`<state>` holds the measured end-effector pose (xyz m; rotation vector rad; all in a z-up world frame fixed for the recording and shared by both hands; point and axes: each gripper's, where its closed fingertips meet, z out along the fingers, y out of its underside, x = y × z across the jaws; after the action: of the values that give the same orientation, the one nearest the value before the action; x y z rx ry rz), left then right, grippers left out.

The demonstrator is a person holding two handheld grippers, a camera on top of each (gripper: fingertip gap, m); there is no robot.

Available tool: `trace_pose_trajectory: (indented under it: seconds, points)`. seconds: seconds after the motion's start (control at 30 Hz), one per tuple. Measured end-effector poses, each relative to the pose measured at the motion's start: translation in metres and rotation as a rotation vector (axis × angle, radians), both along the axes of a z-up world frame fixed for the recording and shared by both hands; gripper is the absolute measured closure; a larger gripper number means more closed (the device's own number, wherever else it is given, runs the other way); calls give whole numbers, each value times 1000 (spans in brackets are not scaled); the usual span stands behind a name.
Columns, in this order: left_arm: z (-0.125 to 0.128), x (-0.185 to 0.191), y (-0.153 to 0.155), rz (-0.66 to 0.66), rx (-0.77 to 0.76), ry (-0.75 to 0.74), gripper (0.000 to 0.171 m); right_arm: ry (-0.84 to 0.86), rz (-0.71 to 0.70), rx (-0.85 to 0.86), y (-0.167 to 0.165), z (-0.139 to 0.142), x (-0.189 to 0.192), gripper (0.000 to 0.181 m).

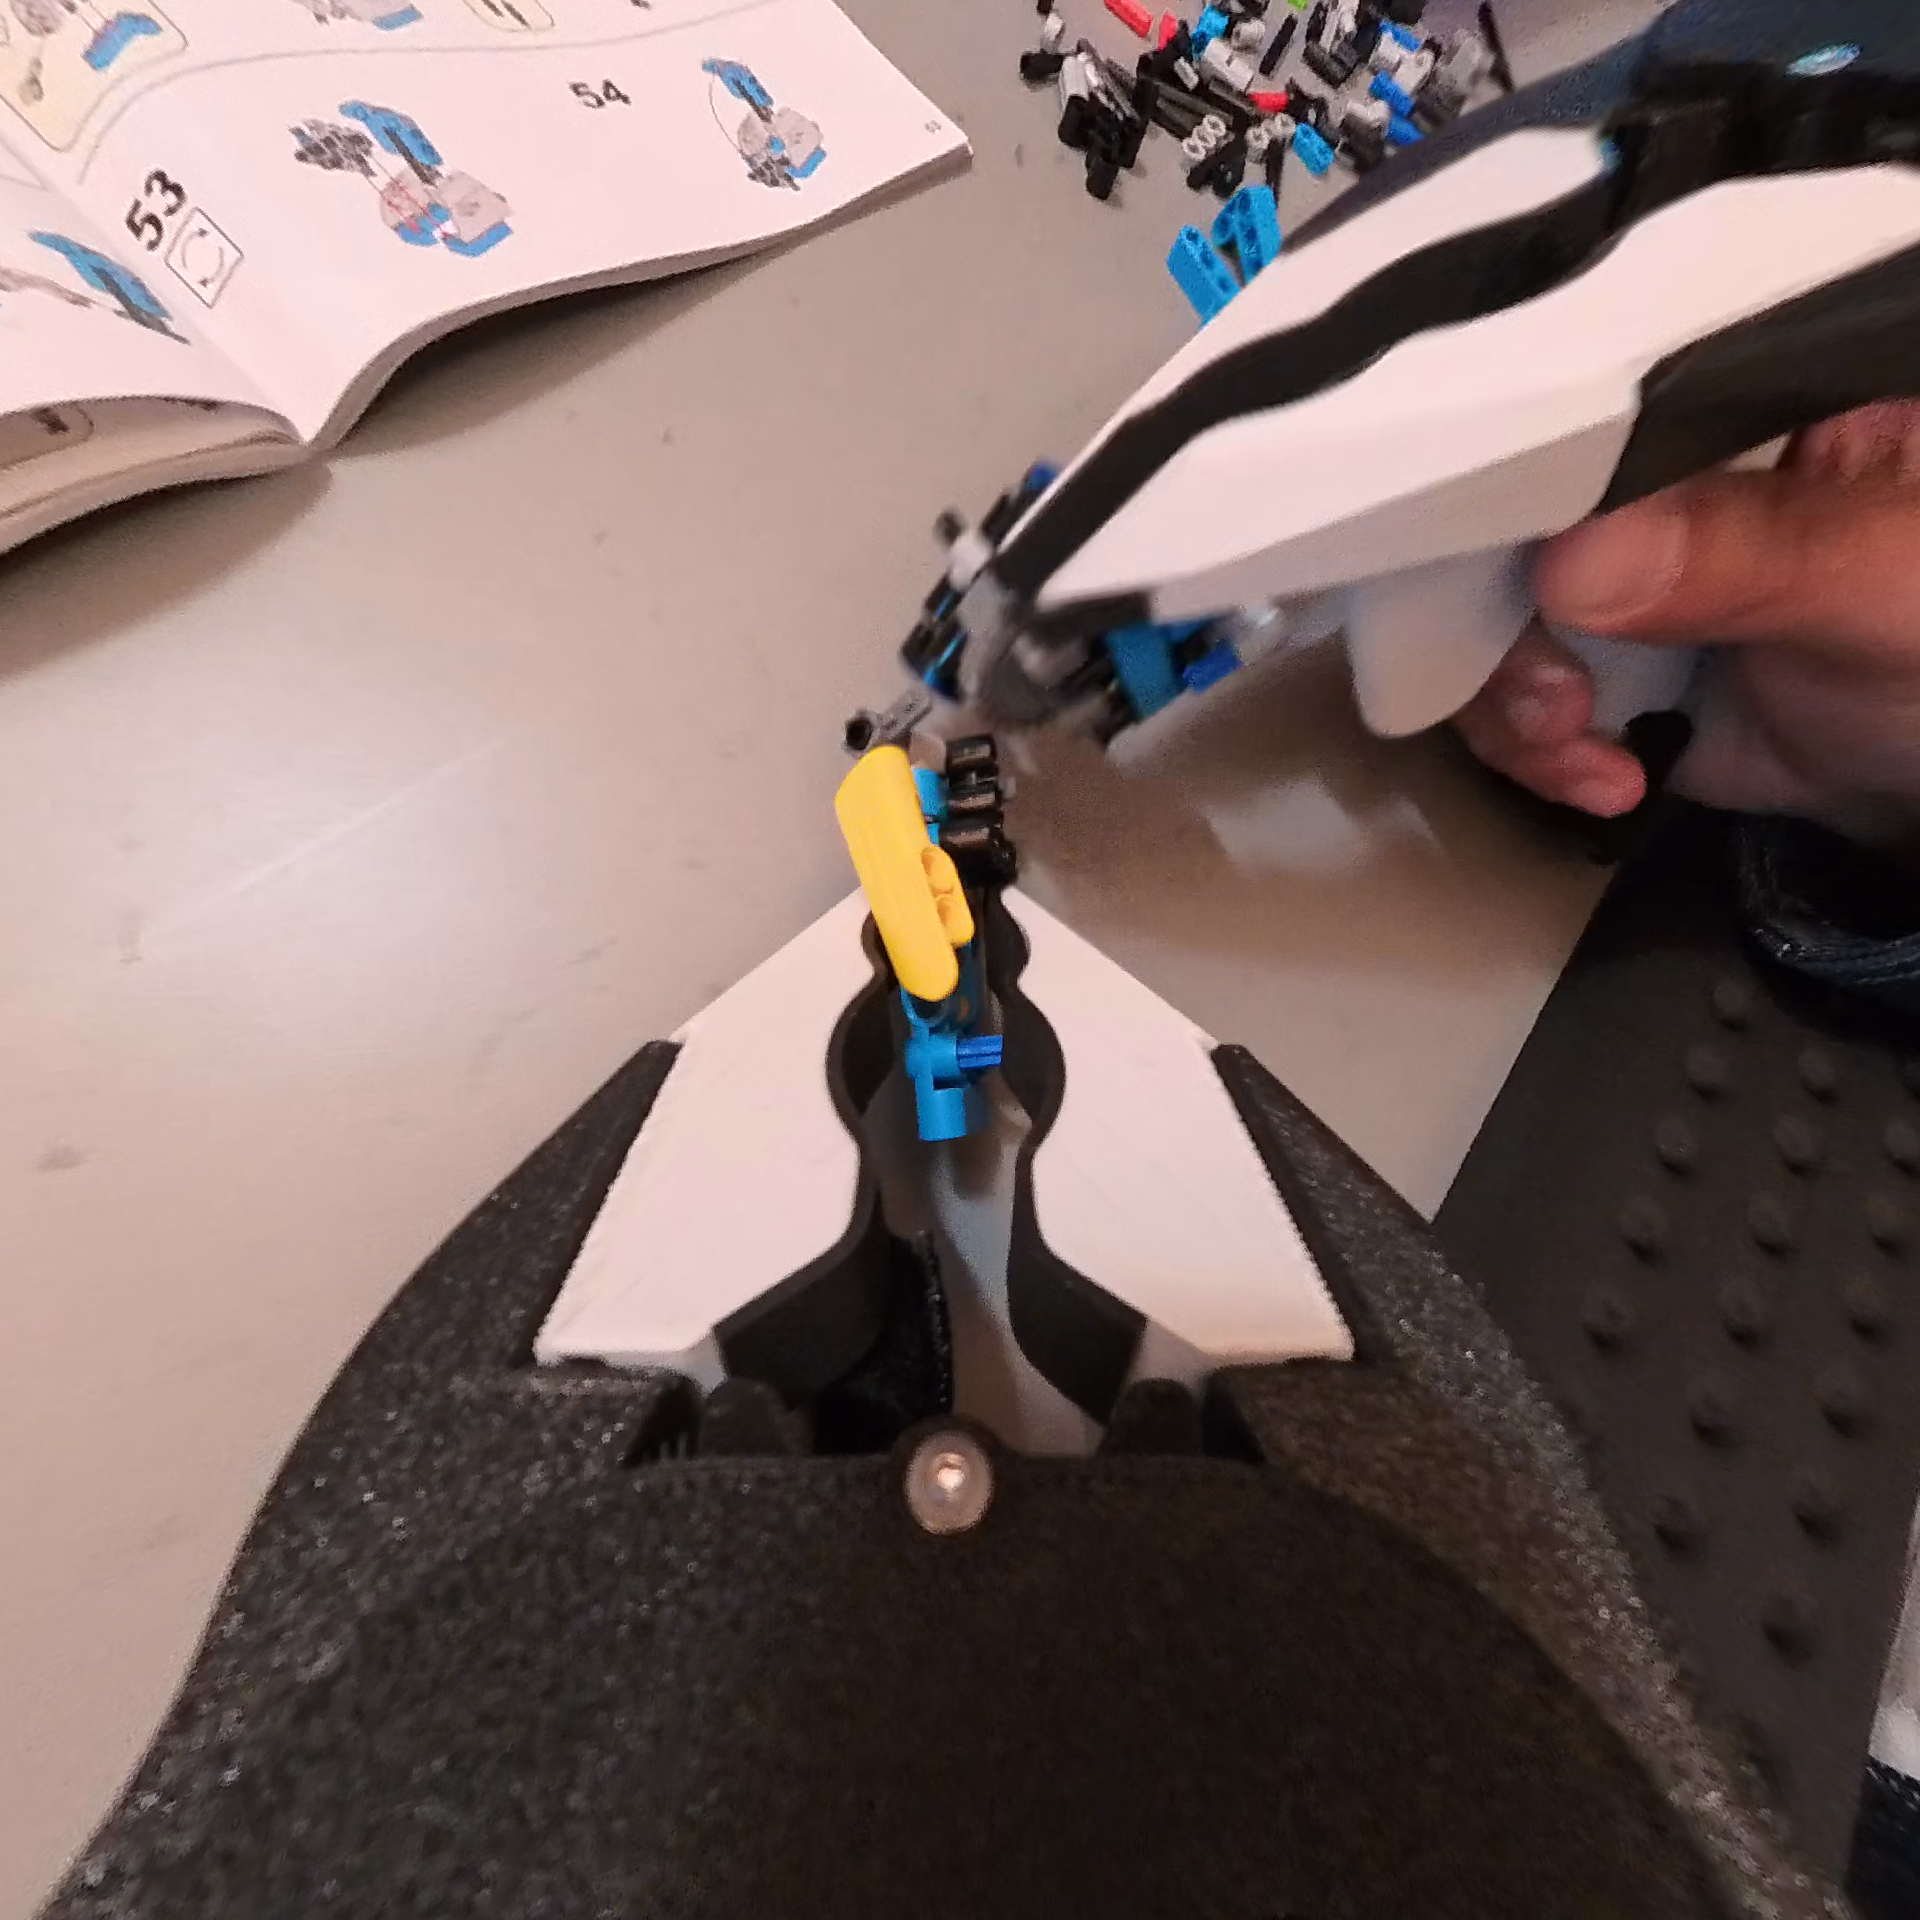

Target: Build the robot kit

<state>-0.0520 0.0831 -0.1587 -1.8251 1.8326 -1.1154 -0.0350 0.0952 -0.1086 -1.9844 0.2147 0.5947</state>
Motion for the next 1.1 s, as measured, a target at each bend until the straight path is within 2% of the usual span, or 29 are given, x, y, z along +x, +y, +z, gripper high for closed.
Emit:
trace_pose_trajectory:
  seconds: [0.07, 0.13, 0.2, 0.3, 0.37, 0.47, 0.57, 0.67, 0.73, 0.87, 1.0, 1.1]
  points:
    - [3, 0, 2, 4, 3, -17, 159, -106, -59, 8, -10, 3, 16, 175]
    - [13, 1, 0, -10, -12, -72, 159, -311, -55, -87, -23, -15, 25, 174]
    - [30, 0, -8, -49, -70, -154, 159, -406, -19, -149, -30, -29, 21, 174]
    - [59, -7, -29, -151, -259, -265, 159, -422, 79, -167, -31, -35, 6, 171]
    - [78, -15, -40, -231, -416, -309, 159, -463, 175, -158, -36, -33, -2, 153]
    - [98, -24, -44, -303, -512, -374, 159, -556, 342, -15, -49, -7, -19, 148]
    - [105, -30, -50, -370, -344, -457, 159, -400, 403, 63, -61, 26, -27, 147]
    - [101, -32, -60, -416, -250, -477, 159, -65, 394, 203, -56, 70, -30, 139]
    - [98, -32, -62, -428, -208, -476, 159, 120, 413, 241, -56, 84, -34, 143]
    - [93, -32, -65, -441, -155, -474, 159, 151, 480, 157, -58, 66, -45, 150]
    - [85, -33, -70, -467, -98, -456, 158, 183, 517, 160, -61, 66, -51, 169]
    - [80, -33, -71, -474, -73, -439, 159, 168, 521, 135, -61, 59, -53, 172]
